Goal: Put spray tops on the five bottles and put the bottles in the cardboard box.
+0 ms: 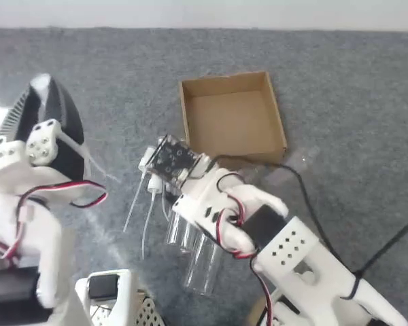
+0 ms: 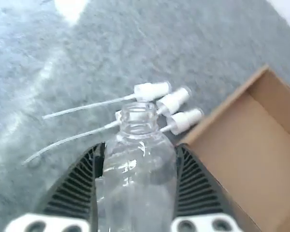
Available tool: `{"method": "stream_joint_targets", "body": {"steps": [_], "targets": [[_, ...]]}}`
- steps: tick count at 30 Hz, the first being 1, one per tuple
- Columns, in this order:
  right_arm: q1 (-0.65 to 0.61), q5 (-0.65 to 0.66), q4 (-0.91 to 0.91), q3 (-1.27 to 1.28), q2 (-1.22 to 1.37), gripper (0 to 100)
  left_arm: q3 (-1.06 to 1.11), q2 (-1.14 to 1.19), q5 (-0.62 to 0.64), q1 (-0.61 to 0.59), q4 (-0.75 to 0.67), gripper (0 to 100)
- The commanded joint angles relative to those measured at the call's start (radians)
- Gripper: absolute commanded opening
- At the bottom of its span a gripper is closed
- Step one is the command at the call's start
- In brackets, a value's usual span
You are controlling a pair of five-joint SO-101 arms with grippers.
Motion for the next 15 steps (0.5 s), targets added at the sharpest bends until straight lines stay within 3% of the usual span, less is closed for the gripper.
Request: {"method": "stream_joint_targets", "body": {"steps": [1,6,10,15], "targets": [[-0.05,-0.012,-0.165,0.112,-0.117,0.6,0.025,-0.006,0.077,0.005,-0.095,1],[-0.056,-0.038,-0.318,0.301,-0.266,0.6,0.105,-0.006,0.118,0.04,-0.138,1],[-0.054,-0.075,-0.326,0.358,-0.352,0.6,0.189,-0.006,0.118,0.121,-0.144,1],[-0.058,-0.078,-0.318,0.387,-0.406,0.6,0.292,-0.008,0.118,0.132,-0.209,1]]}}
